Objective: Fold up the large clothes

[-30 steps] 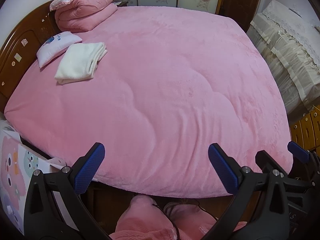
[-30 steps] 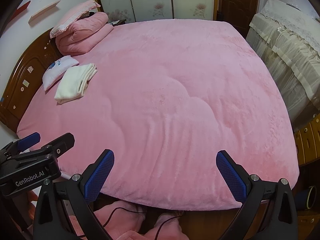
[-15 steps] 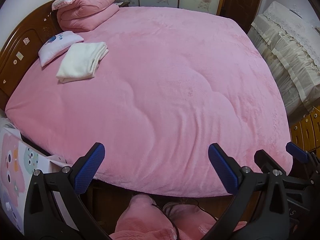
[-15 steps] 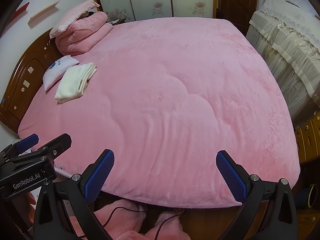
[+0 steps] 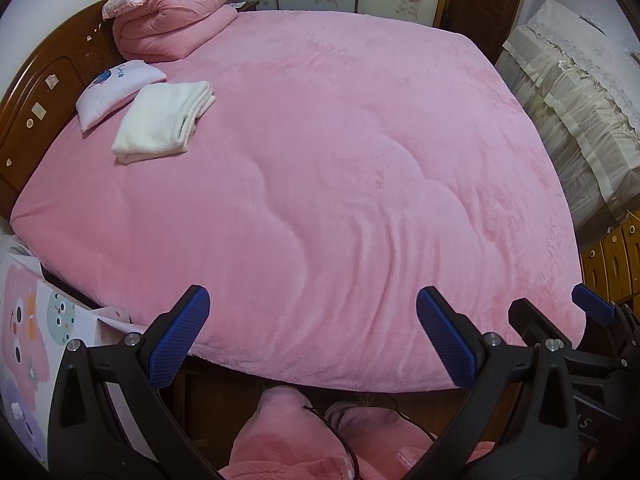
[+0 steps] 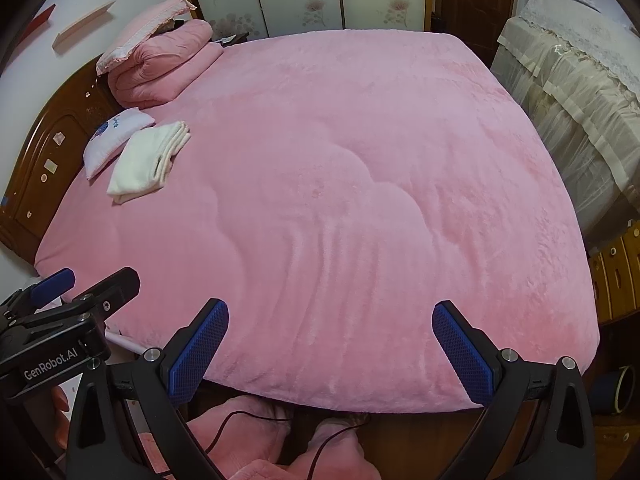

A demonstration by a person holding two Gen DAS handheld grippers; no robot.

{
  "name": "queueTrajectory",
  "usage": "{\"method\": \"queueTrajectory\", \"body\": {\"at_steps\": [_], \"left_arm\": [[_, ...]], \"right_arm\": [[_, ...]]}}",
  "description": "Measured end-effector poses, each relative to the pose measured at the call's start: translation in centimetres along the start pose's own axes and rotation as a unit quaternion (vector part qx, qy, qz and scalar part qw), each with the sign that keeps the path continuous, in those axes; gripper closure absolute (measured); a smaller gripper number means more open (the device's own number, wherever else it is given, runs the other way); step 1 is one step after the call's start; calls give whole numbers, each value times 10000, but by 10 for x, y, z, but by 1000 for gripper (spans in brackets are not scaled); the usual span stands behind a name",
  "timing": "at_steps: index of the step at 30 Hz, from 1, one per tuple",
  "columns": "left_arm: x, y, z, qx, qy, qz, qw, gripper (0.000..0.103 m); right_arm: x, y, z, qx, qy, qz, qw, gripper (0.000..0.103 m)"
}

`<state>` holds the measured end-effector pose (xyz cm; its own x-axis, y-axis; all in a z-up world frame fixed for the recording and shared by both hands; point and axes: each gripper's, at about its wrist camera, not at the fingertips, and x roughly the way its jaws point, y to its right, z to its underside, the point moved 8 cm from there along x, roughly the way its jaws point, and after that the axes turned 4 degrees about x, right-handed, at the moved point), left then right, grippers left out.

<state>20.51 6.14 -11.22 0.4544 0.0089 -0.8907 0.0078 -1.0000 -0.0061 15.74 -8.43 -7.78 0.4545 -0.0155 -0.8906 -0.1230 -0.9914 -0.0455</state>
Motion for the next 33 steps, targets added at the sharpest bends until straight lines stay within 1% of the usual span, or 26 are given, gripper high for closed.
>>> {"method": "queueTrajectory", "body": {"at_steps": [21, 33], "left_arm": [[2, 2, -1, 23, -18, -11, 10000, 1], [8, -1, -5, 119, -41, 24, 9999, 1]], "right_arm": [[5, 2, 15, 127, -64, 93, 9999, 0], [5, 4, 22, 161, -93, 141, 9997, 0]]}}
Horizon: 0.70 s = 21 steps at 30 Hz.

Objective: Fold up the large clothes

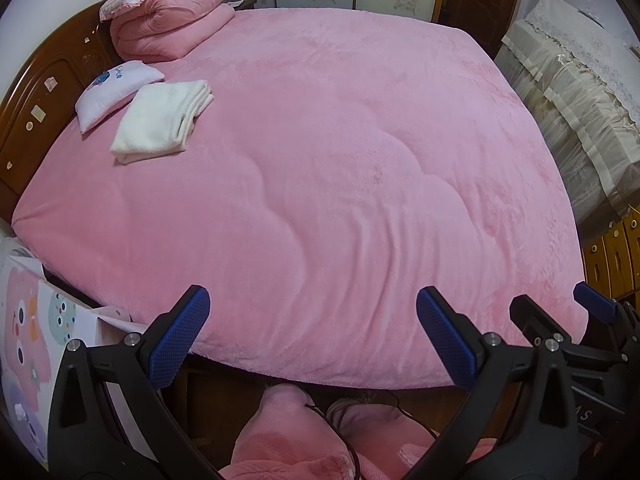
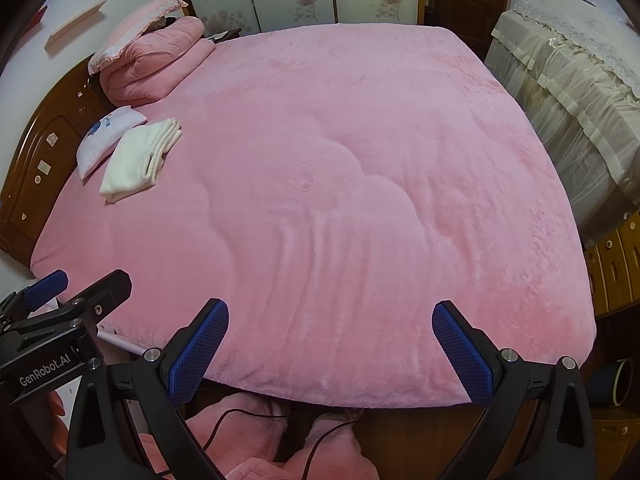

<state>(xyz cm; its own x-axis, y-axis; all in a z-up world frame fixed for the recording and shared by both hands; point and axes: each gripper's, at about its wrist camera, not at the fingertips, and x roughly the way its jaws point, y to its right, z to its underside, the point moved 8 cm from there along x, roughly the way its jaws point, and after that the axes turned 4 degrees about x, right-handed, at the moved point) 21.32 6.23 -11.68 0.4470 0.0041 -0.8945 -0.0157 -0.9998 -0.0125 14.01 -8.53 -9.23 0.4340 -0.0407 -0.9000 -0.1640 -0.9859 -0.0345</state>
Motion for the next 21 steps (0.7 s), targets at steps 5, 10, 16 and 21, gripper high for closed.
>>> {"method": "queueTrajectory", "body": {"at_steps": [5, 10, 16, 21], "left_arm": [[1, -1, 0, 1, -6, 5, 10000, 1], [1, -3, 1, 5, -2, 3, 10000, 1], [2, -3, 0, 24, -7, 6, 10000, 1], [1, -3, 2, 17, -8, 1, 10000, 1]], "right_arm": [[-1, -1, 1, 0, 4, -2, 10000, 0], [-2, -2, 3, 8, 6, 5, 10000, 0], [-1, 1, 3, -18, 15, 5, 10000, 0], [0, 2, 3, -22, 14, 9, 10000, 0]]}}
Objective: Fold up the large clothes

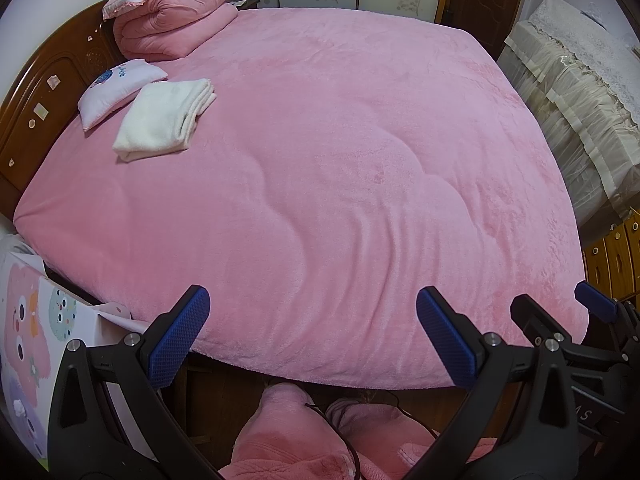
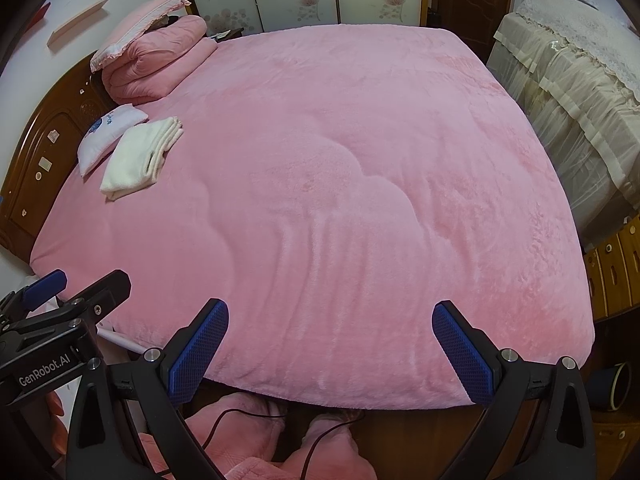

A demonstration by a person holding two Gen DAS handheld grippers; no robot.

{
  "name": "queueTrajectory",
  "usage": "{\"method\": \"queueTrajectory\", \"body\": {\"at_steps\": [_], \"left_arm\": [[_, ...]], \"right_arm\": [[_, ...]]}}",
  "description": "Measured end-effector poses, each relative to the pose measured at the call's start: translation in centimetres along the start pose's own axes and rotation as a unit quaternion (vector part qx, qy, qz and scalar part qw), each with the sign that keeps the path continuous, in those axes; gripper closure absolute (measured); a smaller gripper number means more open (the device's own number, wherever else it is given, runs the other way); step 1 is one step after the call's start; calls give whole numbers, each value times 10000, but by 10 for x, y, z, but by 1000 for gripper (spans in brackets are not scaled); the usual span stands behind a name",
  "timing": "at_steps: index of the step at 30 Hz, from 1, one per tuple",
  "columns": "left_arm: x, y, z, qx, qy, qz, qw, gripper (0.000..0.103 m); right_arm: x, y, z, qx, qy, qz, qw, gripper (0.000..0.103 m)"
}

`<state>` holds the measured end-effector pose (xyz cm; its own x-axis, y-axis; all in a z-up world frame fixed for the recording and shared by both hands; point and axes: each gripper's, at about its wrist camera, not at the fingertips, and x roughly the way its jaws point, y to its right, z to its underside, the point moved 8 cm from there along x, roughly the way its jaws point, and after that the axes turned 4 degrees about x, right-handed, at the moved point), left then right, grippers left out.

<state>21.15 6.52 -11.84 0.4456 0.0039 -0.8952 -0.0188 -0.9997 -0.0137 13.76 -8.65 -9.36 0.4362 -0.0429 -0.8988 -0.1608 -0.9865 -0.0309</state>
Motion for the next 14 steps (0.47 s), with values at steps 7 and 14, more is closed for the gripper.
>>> {"method": "queueTrajectory", "body": {"at_steps": [7, 14], "left_arm": [[0, 0, 1, 1, -2, -5, 10000, 1], [-1, 1, 3, 33, 13, 0, 10000, 1]], "right_arm": [[1, 0, 0, -2, 0, 2, 10000, 0], [3, 6, -5, 5, 3, 12, 10000, 0]]}}
